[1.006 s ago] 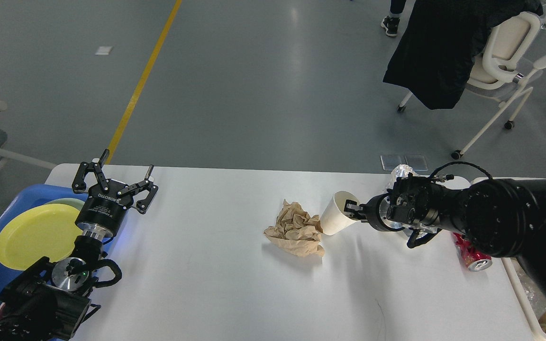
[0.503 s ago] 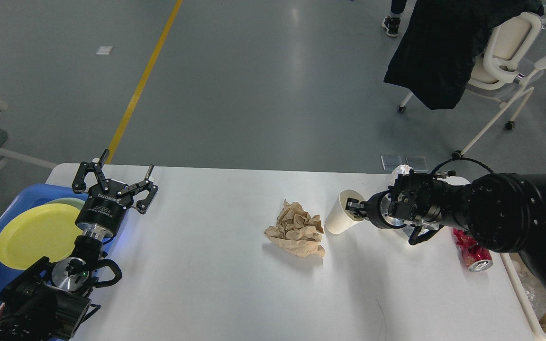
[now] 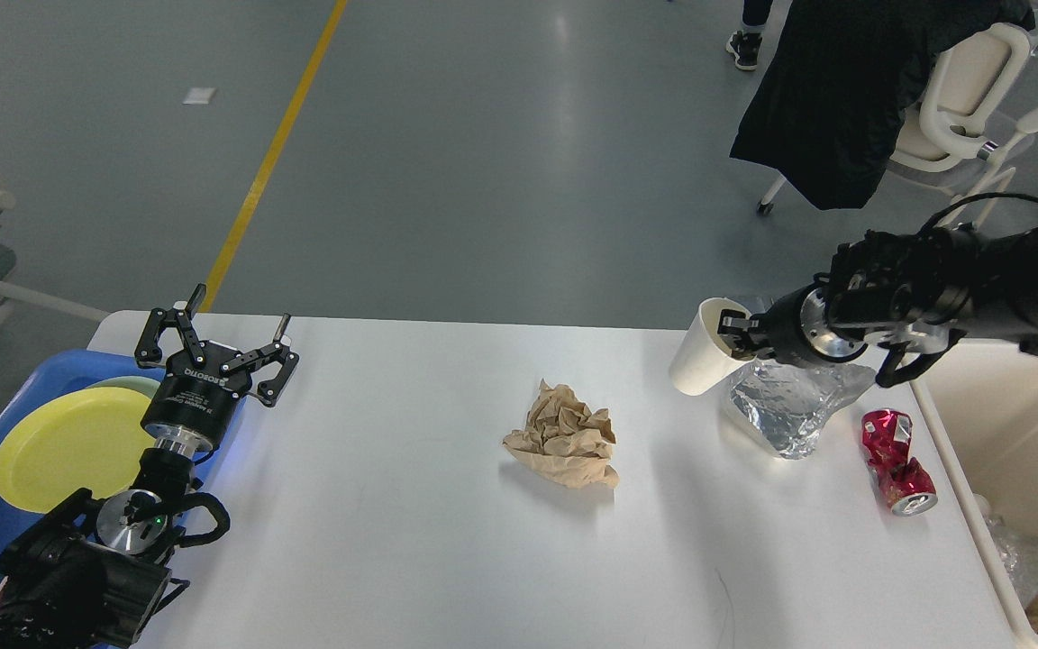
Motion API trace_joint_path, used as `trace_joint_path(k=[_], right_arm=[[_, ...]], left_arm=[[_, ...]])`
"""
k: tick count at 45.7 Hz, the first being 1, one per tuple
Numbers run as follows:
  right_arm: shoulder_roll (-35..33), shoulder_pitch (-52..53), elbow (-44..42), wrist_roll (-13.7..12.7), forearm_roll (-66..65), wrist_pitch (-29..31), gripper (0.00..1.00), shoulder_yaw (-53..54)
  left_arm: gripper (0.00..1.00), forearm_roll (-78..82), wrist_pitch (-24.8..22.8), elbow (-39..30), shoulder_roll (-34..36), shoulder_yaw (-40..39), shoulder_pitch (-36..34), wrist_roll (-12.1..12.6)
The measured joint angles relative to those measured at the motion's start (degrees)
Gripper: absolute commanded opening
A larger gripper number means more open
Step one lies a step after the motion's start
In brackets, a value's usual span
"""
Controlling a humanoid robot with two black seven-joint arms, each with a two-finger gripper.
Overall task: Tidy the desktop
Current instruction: 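Lift the white paper cup and carry it into the white bin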
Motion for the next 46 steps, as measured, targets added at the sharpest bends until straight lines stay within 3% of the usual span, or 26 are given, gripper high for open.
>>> trace_joint_path(k=[11,17,29,39,46], right_arm=[[-12.31,18.26,15.16,0.07,-8.97,9.75,0.0,0.14],[-17.8,28.84,22.66,0.07,-11.91,18.62,0.0,-0.08],[-22.18,44.32,25.5,-0.02,-12.47,36.79,0.0,1.1],[-22.28,46.58,25.93,-0.36,-13.36,38.37,0.0,1.67],[-24.84,42.3,23.54,-0.5,-19.32,35.98,0.0,-0.41]], left_arm=[[1.0,0.0,0.0,0.0,0.25,0.03,0.07,0.0],[1.0,0.0,0.0,0.0,0.26,0.03,0.08,0.0],[1.0,0.0,0.0,0.0,0.26,0.03,0.09,0.0],[1.0,0.0,0.0,0.0,0.26,0.03,0.09,0.0],[1.0,0.0,0.0,0.0,0.26,0.02,0.09,0.0]])
